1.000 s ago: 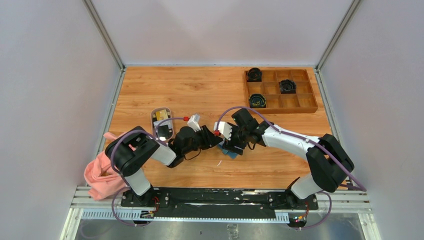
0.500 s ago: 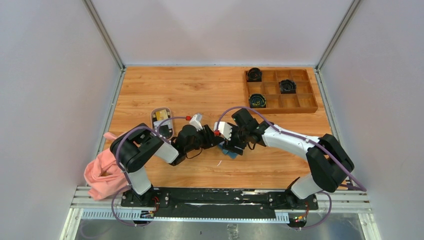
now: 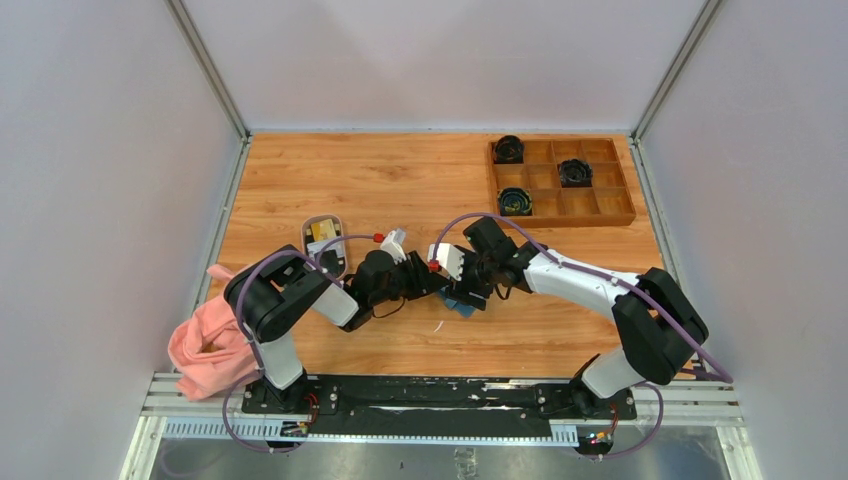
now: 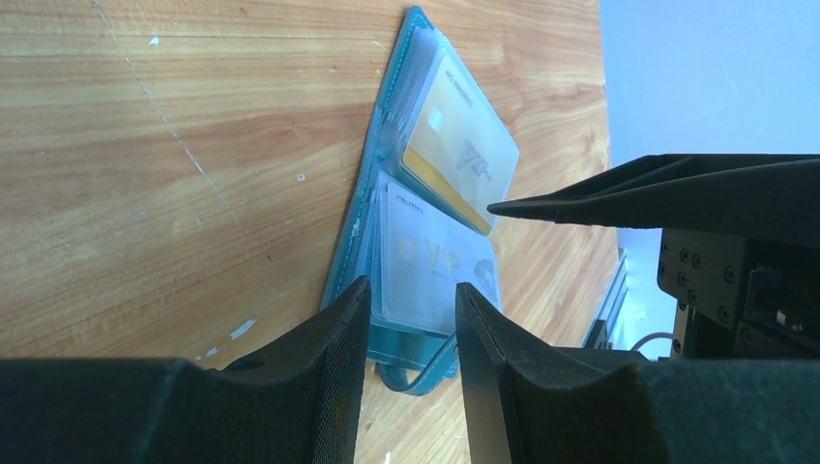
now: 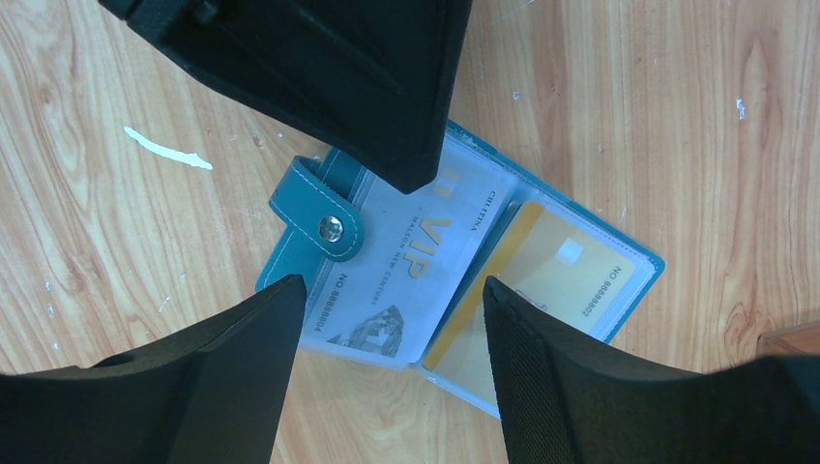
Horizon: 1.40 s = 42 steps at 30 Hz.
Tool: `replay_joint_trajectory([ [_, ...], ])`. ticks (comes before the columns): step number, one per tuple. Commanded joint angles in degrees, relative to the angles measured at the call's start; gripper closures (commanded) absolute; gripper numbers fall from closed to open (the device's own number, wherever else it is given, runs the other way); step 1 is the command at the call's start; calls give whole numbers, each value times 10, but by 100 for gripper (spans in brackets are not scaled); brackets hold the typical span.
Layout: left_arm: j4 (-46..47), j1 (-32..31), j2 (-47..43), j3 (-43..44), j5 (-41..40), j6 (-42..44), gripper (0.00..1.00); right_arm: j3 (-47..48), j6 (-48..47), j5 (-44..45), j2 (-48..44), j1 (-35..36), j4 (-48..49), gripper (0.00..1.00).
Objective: Put the credit cards into the card holder
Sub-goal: Insert the credit card into the card holder.
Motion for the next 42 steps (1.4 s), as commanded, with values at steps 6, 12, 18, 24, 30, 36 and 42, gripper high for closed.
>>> replay_joint_trajectory([
  [6,26,4,5,3,5,-2,60,22,5,-2,-2,-8,-16,29],
  [12,-1,4,-8,4,-7,10,60,22,5,-2,-2,-8,-16,29],
  [18,-38,4,-29,6,-21,24,60,22,6,-3,-2,-8,-17,29],
  [24,-41,4,-37,7,-18,28,60,23,6,-4,-2,-8,-17,29],
  [30,-34,4,-36,7,-16,26,60,23,6,-3,-1,-8,-17,29],
  [36,-25,4,-34,6,-12,23,60,23,6,-4,0,-8,-17,29],
  [42,-16,4,-37,4,-10,23,61,23,6,-4,0,-8,-18,29],
])
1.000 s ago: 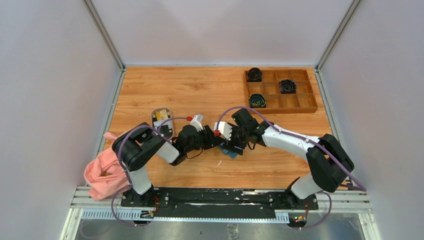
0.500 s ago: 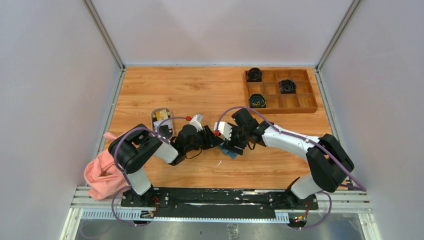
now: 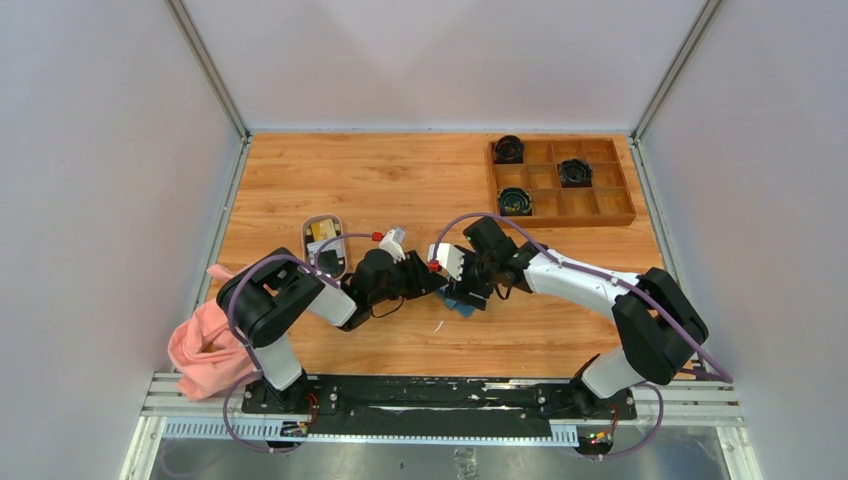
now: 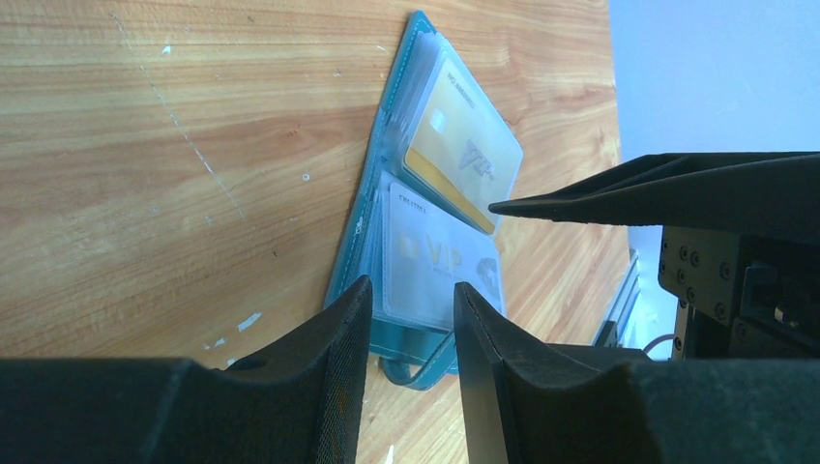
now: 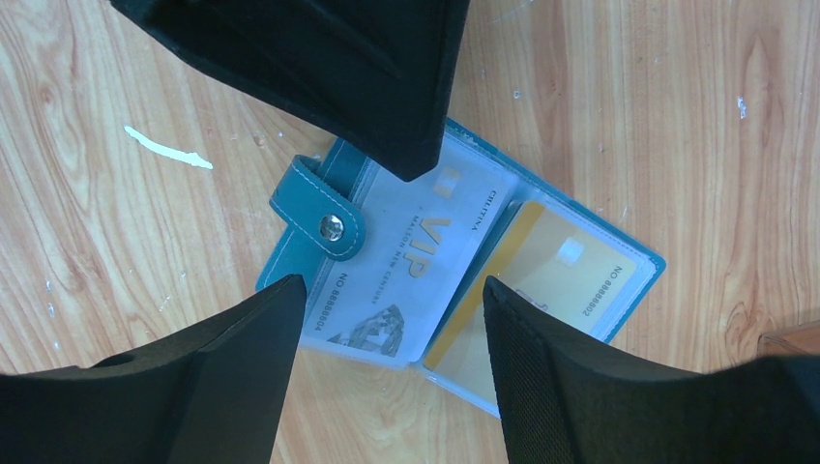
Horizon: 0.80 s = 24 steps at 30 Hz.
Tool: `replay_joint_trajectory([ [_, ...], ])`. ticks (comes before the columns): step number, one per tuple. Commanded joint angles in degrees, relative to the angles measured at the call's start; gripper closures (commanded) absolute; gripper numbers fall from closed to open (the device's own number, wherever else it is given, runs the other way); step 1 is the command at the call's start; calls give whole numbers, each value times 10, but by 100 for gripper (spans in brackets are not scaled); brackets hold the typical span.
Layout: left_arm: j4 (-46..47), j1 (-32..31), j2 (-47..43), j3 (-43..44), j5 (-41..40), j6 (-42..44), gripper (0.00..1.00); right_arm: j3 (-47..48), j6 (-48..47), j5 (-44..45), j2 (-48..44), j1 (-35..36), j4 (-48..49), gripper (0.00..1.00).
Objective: Put the credit cards into the card holder
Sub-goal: Insert the credit card into the card holder.
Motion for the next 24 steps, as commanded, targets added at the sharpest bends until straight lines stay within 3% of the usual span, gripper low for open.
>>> replay_joint_trajectory([
  [1,17,4,-12,3,0,10,61,23,6,-4,0,-8,-17,29],
  [24,18,4,-3,-2,-5,8,63,24,6,-3,1,-8,-18,29],
])
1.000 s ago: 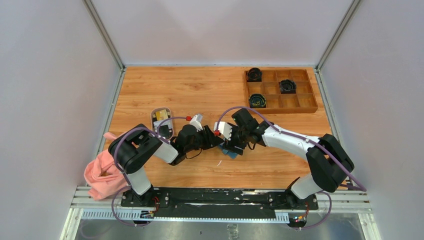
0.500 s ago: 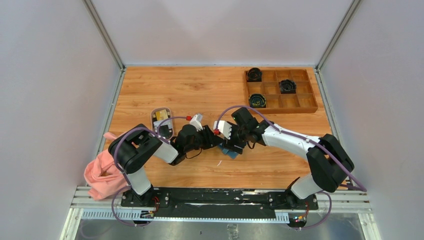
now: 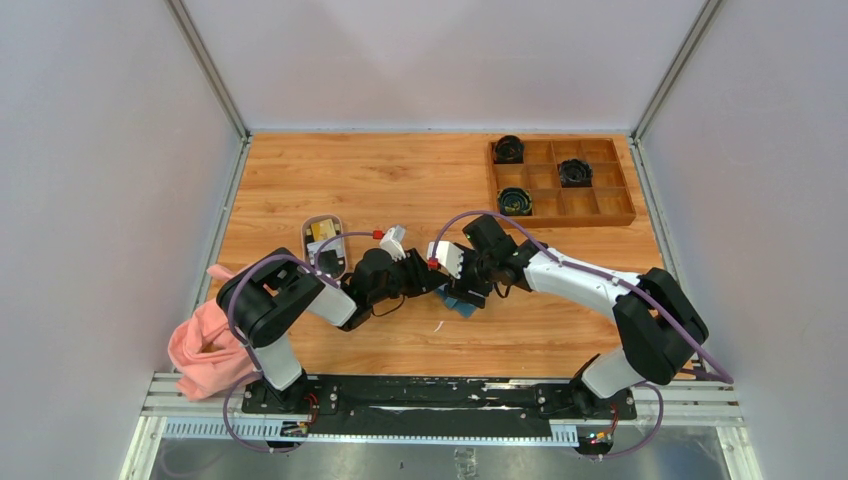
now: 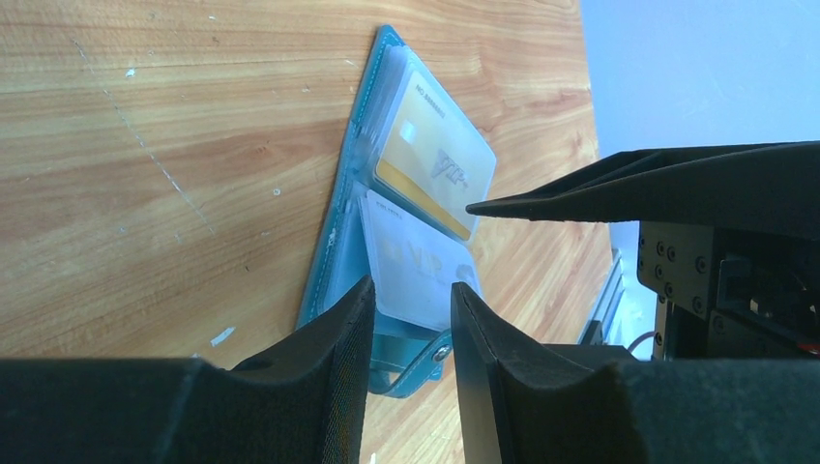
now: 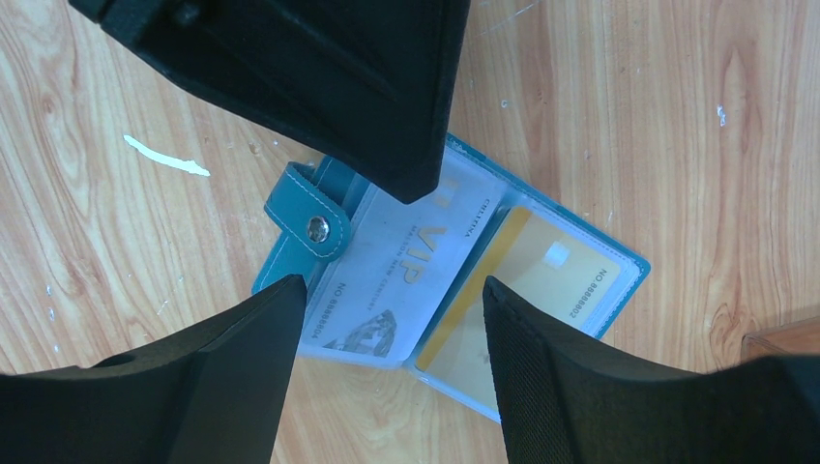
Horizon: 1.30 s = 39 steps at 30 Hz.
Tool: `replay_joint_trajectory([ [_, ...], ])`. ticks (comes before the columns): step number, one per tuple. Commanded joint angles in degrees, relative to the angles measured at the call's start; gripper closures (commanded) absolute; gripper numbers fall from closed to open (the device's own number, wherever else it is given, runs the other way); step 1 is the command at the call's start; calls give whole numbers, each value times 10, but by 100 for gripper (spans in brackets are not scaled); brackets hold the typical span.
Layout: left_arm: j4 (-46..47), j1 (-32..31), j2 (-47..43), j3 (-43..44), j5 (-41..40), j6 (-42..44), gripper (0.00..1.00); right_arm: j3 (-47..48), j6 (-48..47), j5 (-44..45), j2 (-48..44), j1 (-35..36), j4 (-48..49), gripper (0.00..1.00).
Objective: Put the credit cards into the card holder
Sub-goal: Insert the credit card into the card holder.
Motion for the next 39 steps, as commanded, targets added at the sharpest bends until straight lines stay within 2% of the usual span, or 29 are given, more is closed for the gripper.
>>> replay_joint_trajectory([
  [1,-20,4,-9,-3,-22,15,62,14,6,-4,0,-8,-15,29],
  [6,-65,4,-36,-4,-44,32,60,15,6,-4,3,-7,-16,29],
  [11,-72,4,-44,-1,-44,36,59,16,6,-3,4,-8,-17,29],
  [27,-5,4,-12,1,-9,10,61,16,6,-4,4,-8,-17,29],
  [39,-8,4,-4,3,-9,8,61,16,6,-4,4,-8,-18,29],
])
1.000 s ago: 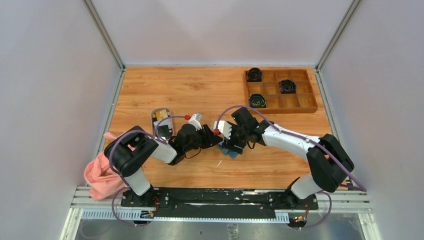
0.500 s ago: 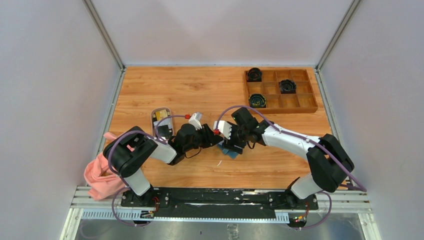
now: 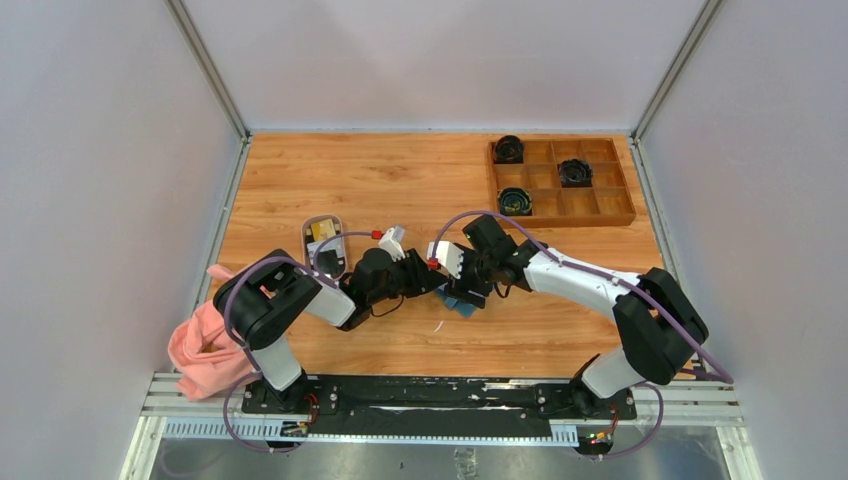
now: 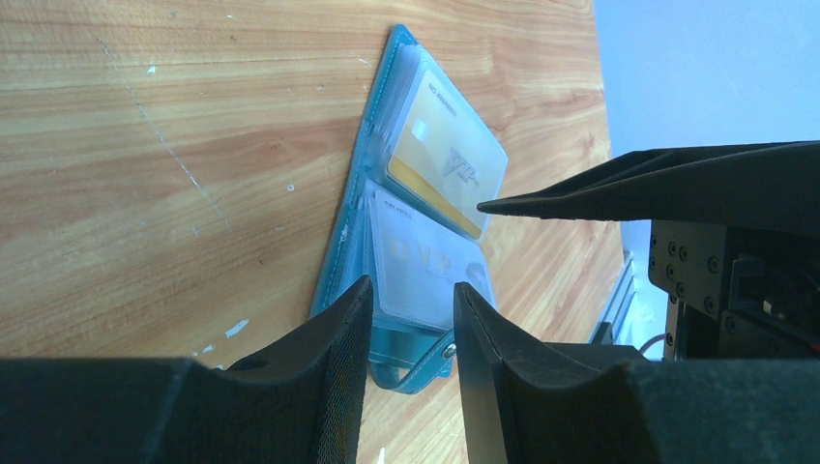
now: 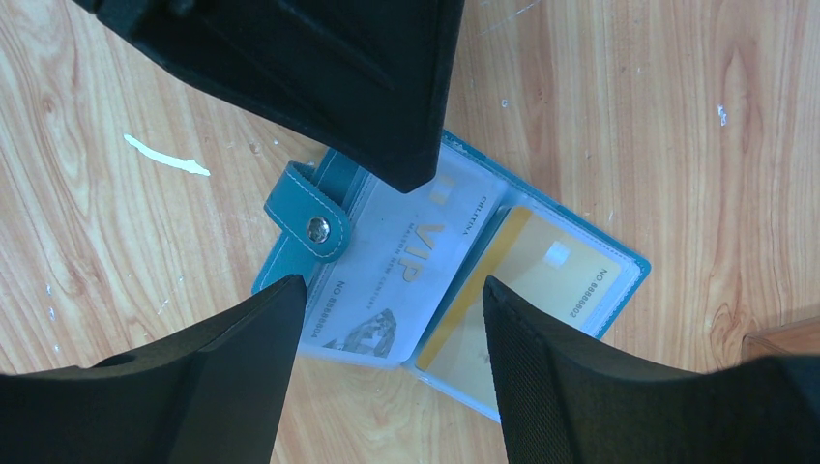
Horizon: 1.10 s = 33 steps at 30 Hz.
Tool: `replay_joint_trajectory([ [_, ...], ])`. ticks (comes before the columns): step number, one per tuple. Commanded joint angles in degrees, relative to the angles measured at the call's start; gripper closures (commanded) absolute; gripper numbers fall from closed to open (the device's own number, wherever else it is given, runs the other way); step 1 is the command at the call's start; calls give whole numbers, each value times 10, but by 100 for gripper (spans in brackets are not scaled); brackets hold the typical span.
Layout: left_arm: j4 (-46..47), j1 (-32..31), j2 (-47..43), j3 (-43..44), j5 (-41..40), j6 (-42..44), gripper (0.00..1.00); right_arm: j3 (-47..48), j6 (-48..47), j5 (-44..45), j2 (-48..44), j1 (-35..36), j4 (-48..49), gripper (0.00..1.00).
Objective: Put the credit cards into the card holder
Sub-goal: Insert the credit card into the card holder.
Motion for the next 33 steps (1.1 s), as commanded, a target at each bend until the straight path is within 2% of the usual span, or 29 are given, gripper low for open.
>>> replay_joint_trajectory([
  [1,13,3,8,5,1,0,61,16,6,-4,4,-8,-17,29],
  [19,66,3,36,5,29,-28,62,16,6,-4,5,-8,-17,28],
  [33,99,3,59,16,43,-51,62,18,-1,-29,-39,-21,-35,8],
])
